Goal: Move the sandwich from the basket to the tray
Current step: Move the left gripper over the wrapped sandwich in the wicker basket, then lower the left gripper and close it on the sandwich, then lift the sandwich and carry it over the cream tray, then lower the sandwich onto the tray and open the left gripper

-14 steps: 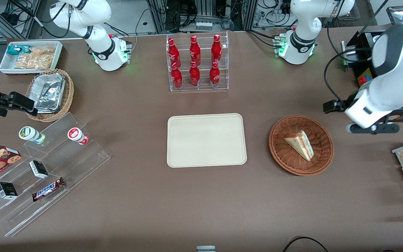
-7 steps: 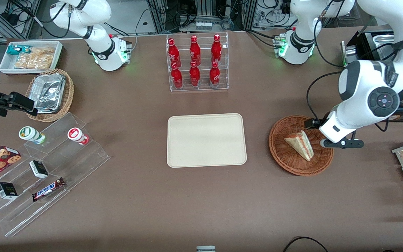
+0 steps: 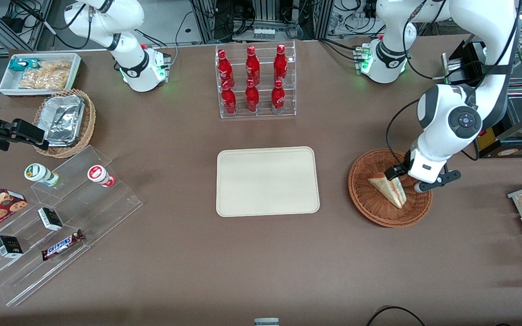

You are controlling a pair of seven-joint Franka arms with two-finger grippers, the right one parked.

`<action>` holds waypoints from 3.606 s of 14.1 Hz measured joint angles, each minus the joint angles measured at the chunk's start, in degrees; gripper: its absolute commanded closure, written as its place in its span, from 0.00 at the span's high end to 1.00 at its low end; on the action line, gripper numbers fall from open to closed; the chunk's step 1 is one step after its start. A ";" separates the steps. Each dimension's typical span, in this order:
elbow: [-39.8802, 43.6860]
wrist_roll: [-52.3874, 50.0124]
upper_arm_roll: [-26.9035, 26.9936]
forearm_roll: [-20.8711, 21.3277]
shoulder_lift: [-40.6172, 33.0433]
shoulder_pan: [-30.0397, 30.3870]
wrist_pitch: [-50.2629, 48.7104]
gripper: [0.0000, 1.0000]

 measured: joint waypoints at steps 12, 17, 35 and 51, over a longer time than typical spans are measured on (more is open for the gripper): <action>-0.96 -26.51 -1.66 -0.01 5.17 -0.05 8.71 0.95; -0.97 -26.65 -1.83 0.00 6.84 -0.03 8.64 0.05; 35.95 -13.38 -21.19 8.43 23.59 -7.00 -17.64 0.00; 49.29 -29.90 -20.38 13.12 38.78 -22.79 -14.65 0.00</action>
